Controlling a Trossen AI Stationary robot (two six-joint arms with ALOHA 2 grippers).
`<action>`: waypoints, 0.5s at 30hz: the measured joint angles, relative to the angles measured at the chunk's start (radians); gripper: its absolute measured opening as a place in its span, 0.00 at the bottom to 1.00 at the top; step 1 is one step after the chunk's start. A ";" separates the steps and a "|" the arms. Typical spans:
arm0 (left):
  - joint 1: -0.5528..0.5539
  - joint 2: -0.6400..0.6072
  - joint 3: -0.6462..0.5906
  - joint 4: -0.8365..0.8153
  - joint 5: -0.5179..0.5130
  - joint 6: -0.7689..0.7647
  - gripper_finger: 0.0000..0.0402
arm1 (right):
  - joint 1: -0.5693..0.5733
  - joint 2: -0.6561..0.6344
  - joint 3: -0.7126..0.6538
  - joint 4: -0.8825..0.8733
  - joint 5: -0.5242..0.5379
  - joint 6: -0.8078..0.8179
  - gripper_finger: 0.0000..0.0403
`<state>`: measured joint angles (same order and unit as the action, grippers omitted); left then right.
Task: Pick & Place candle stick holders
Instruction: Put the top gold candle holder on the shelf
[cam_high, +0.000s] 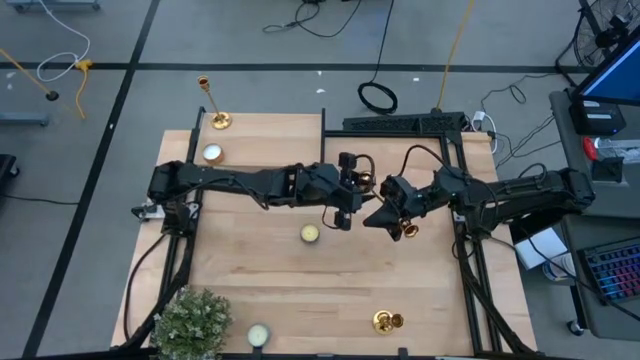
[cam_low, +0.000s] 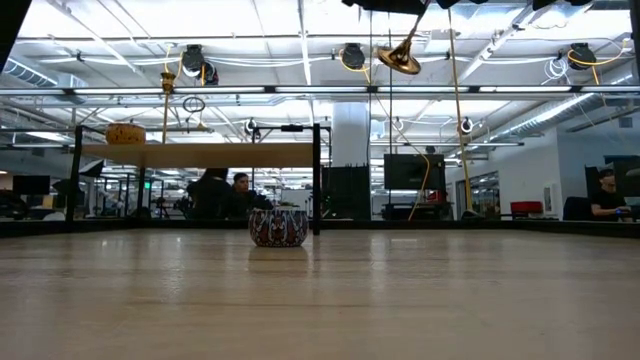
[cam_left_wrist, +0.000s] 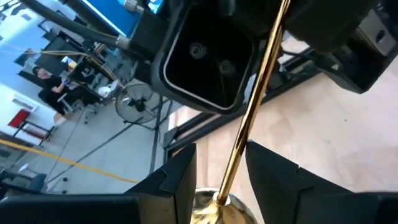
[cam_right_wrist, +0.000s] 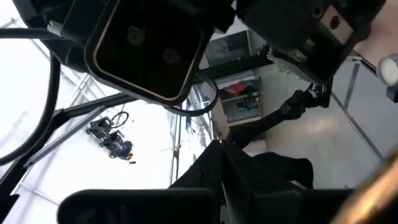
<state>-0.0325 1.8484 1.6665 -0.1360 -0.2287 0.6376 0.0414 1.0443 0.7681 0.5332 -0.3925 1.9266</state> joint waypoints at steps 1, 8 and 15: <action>0.000 0.000 0.000 0.000 0.006 -0.001 0.36 | 0.000 0.000 0.000 0.007 0.000 0.002 0.00; -0.001 0.000 0.000 0.014 0.055 -0.017 0.36 | 0.000 0.000 0.000 0.022 0.000 0.007 0.00; -0.001 0.036 0.000 0.037 0.081 -0.057 0.36 | 0.000 0.000 0.000 0.033 -0.001 0.010 0.00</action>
<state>-0.0330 1.8843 1.6666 -0.0993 -0.1480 0.5808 0.0414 1.0447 0.7681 0.5659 -0.3931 1.9368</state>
